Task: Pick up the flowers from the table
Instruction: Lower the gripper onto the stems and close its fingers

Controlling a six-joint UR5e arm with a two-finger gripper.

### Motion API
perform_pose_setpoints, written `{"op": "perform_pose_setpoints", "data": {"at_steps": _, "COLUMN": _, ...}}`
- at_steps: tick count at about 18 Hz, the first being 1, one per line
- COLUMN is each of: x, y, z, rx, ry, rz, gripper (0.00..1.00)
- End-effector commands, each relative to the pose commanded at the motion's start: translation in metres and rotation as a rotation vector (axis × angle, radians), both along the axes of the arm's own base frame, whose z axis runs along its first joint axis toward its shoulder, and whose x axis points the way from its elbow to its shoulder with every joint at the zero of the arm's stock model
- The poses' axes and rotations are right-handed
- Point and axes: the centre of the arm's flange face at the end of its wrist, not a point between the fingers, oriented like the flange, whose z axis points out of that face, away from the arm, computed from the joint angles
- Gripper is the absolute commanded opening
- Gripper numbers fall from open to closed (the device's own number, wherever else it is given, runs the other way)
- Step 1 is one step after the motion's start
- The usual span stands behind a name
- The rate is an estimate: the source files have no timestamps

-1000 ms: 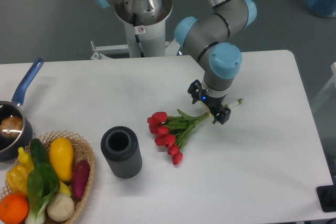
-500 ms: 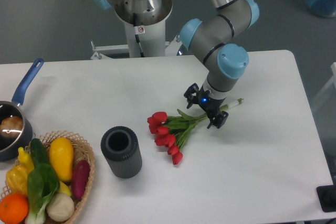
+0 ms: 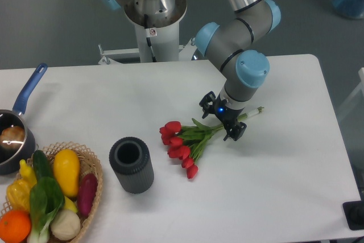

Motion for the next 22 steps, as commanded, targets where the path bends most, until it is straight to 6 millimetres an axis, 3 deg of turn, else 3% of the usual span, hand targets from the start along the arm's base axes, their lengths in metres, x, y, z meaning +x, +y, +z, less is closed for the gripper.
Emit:
{"op": "perform_pose_setpoints", "data": {"at_steps": 8, "x": -0.0007, "y": -0.0054, "z": -0.0061, "rx": -0.044, "ry": 0.018, "rz": -0.056, "gripper": 0.98}}
{"op": "perform_pose_setpoints", "data": {"at_steps": 12, "x": -0.0007, "y": -0.0054, "z": -0.0061, "rx": -0.044, "ry": 0.018, "rz": -0.056, "gripper": 0.79}}
{"op": "perform_pose_setpoints", "data": {"at_steps": 17, "x": -0.0001, "y": -0.0058, "z": -0.0060, "rx": -0.049, "ry": 0.016, "rz": -0.041, "gripper": 0.73}}
{"op": "perform_pose_setpoints", "data": {"at_steps": 22, "x": 0.0008, "y": -0.0054, "z": -0.0065, "rx": -0.051, "ry": 0.014, "rz": -0.023, "gripper": 0.57}}
